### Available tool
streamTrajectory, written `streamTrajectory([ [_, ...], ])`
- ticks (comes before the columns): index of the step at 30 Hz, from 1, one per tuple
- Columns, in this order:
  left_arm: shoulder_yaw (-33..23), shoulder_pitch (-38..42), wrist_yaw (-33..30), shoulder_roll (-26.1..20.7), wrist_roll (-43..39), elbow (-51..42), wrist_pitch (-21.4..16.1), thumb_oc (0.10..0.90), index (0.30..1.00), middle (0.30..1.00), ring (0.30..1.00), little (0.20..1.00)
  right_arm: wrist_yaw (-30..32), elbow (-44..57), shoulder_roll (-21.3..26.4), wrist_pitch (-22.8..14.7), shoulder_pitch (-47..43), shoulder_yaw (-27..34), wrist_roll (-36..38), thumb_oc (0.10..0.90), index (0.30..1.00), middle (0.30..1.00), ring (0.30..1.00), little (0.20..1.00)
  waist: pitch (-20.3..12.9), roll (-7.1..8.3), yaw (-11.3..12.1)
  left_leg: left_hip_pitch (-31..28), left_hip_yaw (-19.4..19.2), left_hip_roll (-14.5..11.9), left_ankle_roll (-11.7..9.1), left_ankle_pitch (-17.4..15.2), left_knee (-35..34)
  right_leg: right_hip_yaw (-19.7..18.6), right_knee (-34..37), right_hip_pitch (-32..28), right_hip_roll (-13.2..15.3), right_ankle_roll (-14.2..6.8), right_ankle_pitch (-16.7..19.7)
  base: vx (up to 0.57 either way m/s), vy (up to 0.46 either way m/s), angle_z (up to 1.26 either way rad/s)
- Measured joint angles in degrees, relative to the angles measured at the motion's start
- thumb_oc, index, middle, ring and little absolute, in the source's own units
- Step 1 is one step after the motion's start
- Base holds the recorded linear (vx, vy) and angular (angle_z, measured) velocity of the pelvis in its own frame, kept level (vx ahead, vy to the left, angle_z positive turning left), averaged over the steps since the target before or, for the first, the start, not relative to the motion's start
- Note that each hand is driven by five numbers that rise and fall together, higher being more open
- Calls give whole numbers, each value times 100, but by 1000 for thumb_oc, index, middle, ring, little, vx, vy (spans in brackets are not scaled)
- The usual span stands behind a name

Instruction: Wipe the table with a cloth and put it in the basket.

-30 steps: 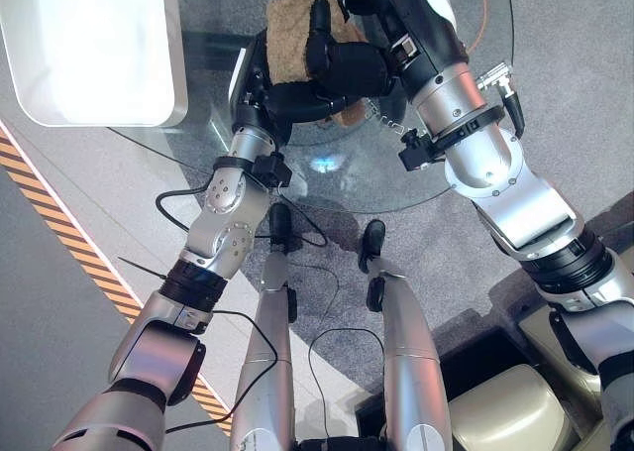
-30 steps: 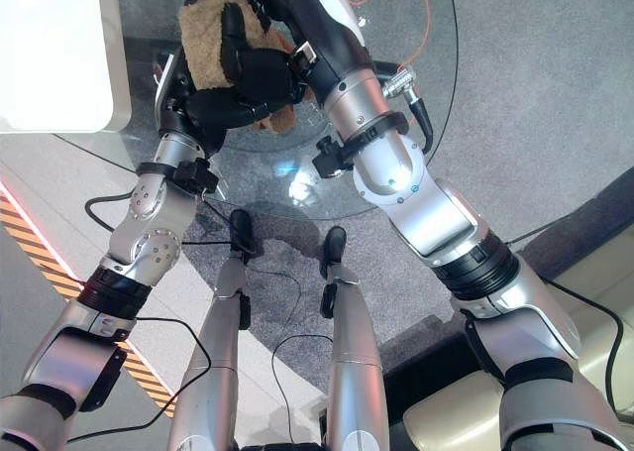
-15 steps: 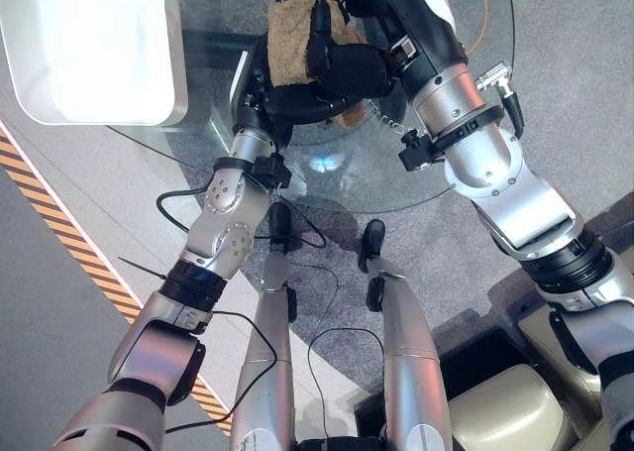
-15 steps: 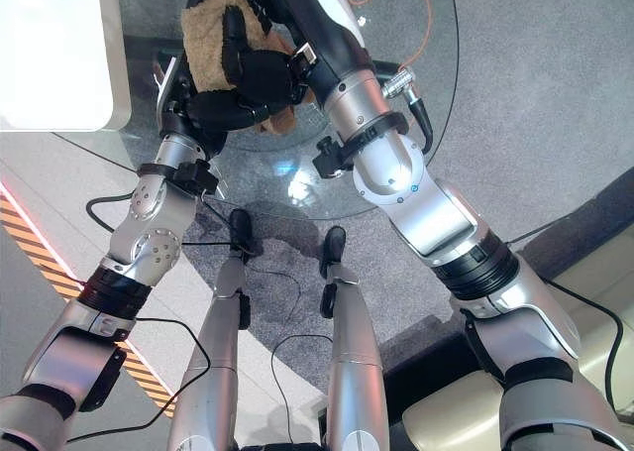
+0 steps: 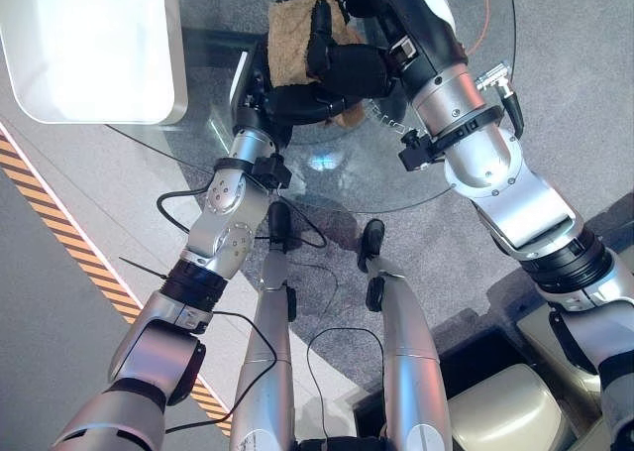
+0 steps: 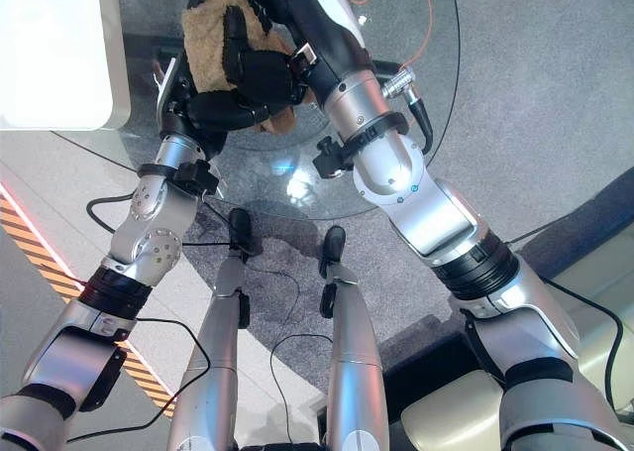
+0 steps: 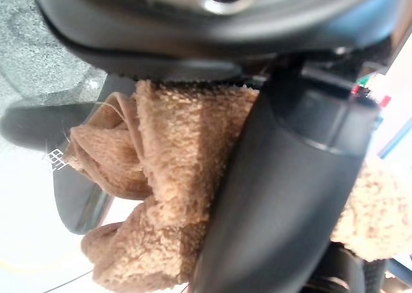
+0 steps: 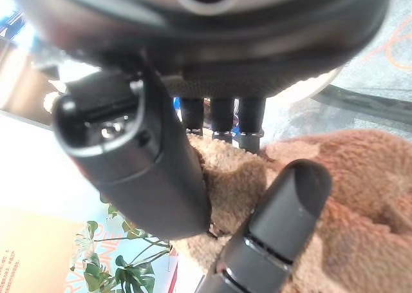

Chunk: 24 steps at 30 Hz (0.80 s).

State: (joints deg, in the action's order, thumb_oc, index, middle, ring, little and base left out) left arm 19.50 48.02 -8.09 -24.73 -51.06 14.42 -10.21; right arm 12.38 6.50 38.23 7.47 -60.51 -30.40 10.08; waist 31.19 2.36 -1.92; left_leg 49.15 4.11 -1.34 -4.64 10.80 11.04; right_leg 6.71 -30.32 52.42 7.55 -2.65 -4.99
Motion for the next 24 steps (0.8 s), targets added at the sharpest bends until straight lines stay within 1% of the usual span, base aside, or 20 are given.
streamTrajectory([
  [24, -10, 3, 0, 6, -1, 36, -13, 100, 300, 300, 300, 200, -1, -32, -2, -1, 0, 0, 0, 800, 900, 900, 900, 900, 0, 1, 1, 0, -3, 0, 3, -6, 2, -4, 1, -1, -1, 0, 0, 0, 0, 0],
])
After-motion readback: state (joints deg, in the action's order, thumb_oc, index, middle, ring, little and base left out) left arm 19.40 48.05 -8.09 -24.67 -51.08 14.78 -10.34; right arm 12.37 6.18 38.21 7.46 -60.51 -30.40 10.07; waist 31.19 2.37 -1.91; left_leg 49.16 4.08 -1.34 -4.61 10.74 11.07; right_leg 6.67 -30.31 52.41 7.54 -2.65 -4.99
